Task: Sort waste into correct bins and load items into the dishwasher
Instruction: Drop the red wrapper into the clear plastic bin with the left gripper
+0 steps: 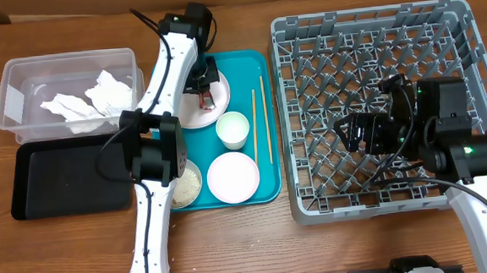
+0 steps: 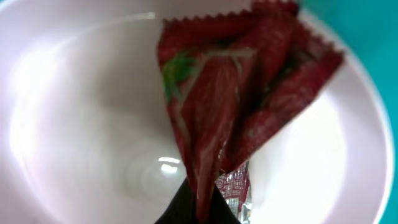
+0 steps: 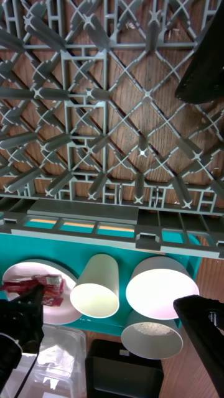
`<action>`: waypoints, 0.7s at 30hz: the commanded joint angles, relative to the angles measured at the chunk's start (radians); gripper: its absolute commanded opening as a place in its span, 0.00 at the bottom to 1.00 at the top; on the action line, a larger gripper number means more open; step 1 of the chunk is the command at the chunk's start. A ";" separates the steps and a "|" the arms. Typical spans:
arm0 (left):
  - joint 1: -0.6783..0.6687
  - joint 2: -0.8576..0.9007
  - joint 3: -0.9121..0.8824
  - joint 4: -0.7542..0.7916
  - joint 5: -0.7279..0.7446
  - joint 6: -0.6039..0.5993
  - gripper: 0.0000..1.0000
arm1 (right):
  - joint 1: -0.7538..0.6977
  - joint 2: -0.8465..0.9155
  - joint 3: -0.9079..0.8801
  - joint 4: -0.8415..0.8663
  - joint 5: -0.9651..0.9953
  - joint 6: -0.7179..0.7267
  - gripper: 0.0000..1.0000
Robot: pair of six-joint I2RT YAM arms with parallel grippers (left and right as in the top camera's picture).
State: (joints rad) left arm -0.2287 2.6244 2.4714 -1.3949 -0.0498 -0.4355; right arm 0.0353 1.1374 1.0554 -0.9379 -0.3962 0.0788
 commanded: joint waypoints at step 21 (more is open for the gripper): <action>0.364 -0.270 0.188 -0.247 -0.066 0.126 0.11 | 0.007 -0.002 0.029 -0.005 -0.010 0.004 1.00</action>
State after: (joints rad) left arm 0.0887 2.2887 2.7182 -1.6558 -0.0944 -0.3504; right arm 0.0357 1.1374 1.0554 -0.9436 -0.3962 0.0788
